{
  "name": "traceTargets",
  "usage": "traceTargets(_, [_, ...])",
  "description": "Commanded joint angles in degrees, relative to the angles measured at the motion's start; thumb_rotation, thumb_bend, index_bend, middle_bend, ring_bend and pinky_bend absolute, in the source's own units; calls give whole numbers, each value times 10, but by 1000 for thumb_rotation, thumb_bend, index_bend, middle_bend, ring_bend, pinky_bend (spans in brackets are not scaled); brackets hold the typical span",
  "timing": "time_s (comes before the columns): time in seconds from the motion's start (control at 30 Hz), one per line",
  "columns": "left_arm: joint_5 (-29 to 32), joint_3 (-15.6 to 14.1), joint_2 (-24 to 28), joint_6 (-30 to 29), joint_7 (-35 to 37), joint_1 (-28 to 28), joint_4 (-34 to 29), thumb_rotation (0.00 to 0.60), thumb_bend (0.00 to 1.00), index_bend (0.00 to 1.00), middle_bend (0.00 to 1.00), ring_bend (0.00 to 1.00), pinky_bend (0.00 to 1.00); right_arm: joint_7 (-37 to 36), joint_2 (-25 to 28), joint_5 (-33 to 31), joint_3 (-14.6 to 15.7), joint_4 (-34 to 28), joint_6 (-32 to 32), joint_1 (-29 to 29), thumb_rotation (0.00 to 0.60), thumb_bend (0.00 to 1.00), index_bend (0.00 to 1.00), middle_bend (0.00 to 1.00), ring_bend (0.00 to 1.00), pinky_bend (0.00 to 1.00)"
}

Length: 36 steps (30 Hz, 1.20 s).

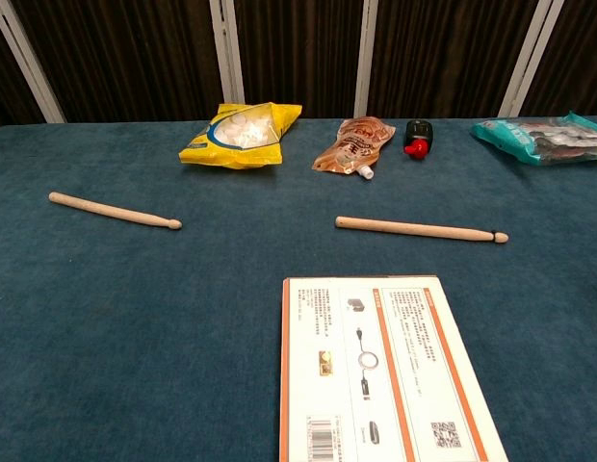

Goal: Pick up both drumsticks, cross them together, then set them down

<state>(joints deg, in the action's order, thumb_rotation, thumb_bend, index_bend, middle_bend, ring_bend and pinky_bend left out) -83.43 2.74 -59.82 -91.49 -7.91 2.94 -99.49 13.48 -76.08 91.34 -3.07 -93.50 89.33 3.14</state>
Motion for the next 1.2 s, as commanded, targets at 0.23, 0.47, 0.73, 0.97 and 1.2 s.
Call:
traceTargets(0.23, [-13, -3, 0, -8, 0, 1, -1, 600, 305, 0, 0, 0, 0, -2, 3, 1, 4, 2, 2, -3, 600, 234, 0, 29, 85, 0])
traceTargets(0.47, [-19, -4, -4, -1, -8, -5, -1, 600, 305, 0, 0, 0, 0, -9, 10, 0, 3, -6, 10, -8, 600, 234, 0, 28, 86, 0])
traceTargets(0.73, [-22, -7, -8, 6, -19, -10, -3, 600, 306, 0, 0, 0, 0, -3, 3, -26, -6, -42, 26, -22, 600, 235, 88, 102, 112, 0])
traceTargets(0.97, [-32, -4, 5, -18, 26, 0, -2, 600, 306, 0, 0, 0, 0, 31, -17, -69, -21, -100, -6, -9, 600, 234, 143, 143, 117, 0])
traceTargets(1.2, [-6, 8, 11, -18, 54, 1, 8, 600, 306, 0, 0, 0, 0, 82, -21, -168, -84, -151, -124, 72, 600, 234, 168, 150, 125, 0])
